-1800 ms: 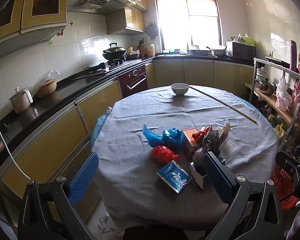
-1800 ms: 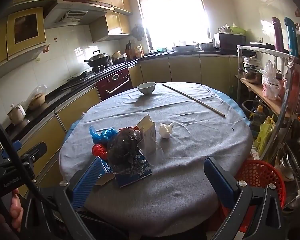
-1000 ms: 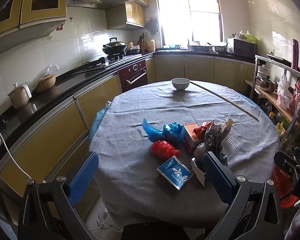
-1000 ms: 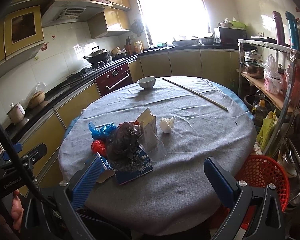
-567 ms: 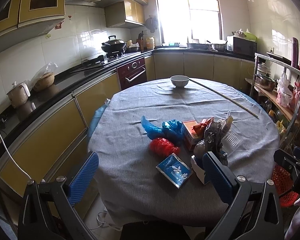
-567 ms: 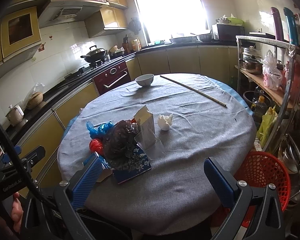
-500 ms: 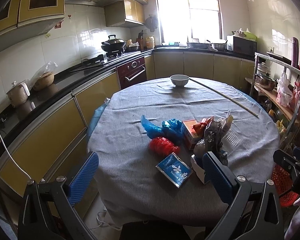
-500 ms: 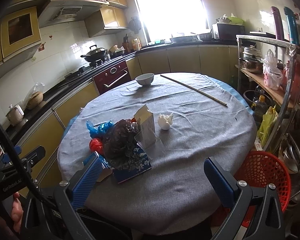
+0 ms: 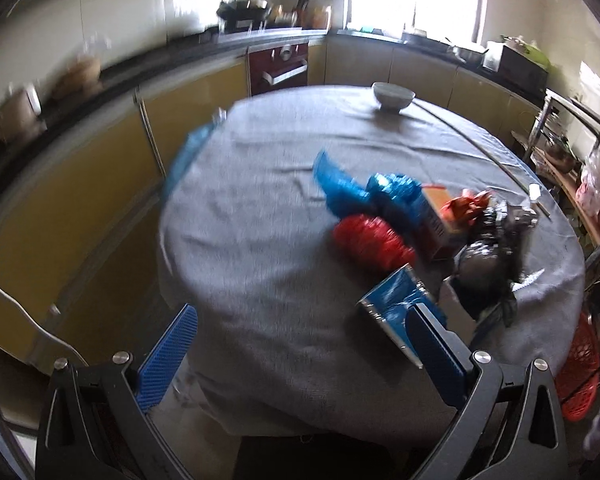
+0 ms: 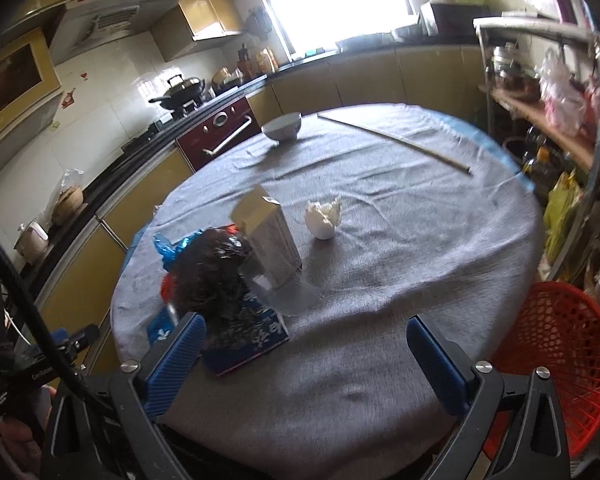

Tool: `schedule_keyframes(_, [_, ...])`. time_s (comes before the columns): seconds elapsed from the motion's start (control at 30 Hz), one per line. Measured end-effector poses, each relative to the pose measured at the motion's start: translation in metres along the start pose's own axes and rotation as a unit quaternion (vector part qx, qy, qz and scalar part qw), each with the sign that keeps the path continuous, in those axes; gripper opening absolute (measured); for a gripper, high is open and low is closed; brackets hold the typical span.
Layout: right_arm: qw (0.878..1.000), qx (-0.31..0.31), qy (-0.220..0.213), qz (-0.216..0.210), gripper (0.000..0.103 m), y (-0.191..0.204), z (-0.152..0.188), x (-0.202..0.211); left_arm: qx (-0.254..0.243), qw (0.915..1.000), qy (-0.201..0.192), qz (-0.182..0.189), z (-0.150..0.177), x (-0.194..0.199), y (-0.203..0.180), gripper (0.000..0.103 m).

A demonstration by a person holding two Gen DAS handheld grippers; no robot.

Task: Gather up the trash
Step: 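Reach the right tool to the clear plastic tray while the left tool reaches the blue packet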

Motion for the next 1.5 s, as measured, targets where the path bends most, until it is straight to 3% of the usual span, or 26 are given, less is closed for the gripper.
schedule_keyframes(0.13, [0.997, -0.054, 0.022, -0.052, 0.091, -0.009, -0.003, -0.029, 0.013, 0.9983, 0.040, 0.042, 0.007, -0.013, -0.004, 0.103])
schedule_keyframes(0.37, [0.987, -0.116, 0.030, -0.108, 0.091, -0.001, -0.015, -0.073, 0.013, 0.9898, 0.071, 0.122, 0.012, -0.013, -0.044, 0.103])
schedule_keyframes(0.5, [0.980, -0.161, 0.052, -0.101, 0.091, -0.018, -0.007, -0.091, 0.014, 0.9873, 0.076, 0.139, 0.008, -0.018, -0.059, 0.103])
schedule_keyframes(0.6, [0.969, -0.203, 0.060, -0.125, 0.091, -0.023, 0.000, -0.105, 0.003, 0.9852, 0.090, 0.146, 0.012, -0.024, -0.068, 0.102])
schedule_keyframes(0.67, [0.964, -0.222, 0.062, -0.135, 0.090, -0.025, 0.004, -0.114, 0.001, 0.9826, 0.103, 0.154, 0.015, -0.028, -0.077, 0.098])
schedule_keyframes(0.77, [0.954, -0.246, 0.053, -0.164, 0.072, -0.024, 0.006, -0.123, -0.007, 0.9808, 0.117, 0.156, 0.018, -0.036, -0.085, 0.086])
schedule_keyframes(0.83, [0.950, -0.257, 0.046, -0.171, 0.070, -0.026, 0.005, -0.125, -0.010, 0.9793, 0.123, 0.160, 0.020, -0.039, -0.089, 0.072])
schedule_keyframes(0.93, [0.954, -0.243, 0.030, -0.171, 0.065, -0.025, 0.003, -0.118, -0.008, 0.9756, 0.135, 0.173, 0.023, -0.045, -0.093, 0.059])
schedule_keyframes(1.2, [0.963, -0.222, 0.005, -0.151, 0.064, -0.037, 0.003, -0.102, 0.016, 0.9728, 0.123, 0.196, 0.021, -0.042, -0.087, 0.045])
schedule_keyframes(1.43, [0.971, -0.200, -0.011, -0.132, 0.064, -0.048, 0.010, -0.080, 0.017, 0.9738, 0.119, 0.193, 0.026, -0.040, -0.076, 0.036])
schedule_keyframes(1.5, [0.971, -0.199, -0.020, -0.129, 0.058, -0.053, 0.011, -0.071, 0.015, 0.9751, 0.117, 0.188, 0.027, -0.039, -0.074, 0.036])
Point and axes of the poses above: each gripper's, at about its wrist camera, not at the fingertips, and x roughly against the way its jaws point, y to its left, z to its underside, the point moved 9 cm from there along -x, roughly the way its jaws point, and after that the axes turned 15 degrees about -z, right-handed, at the moved point
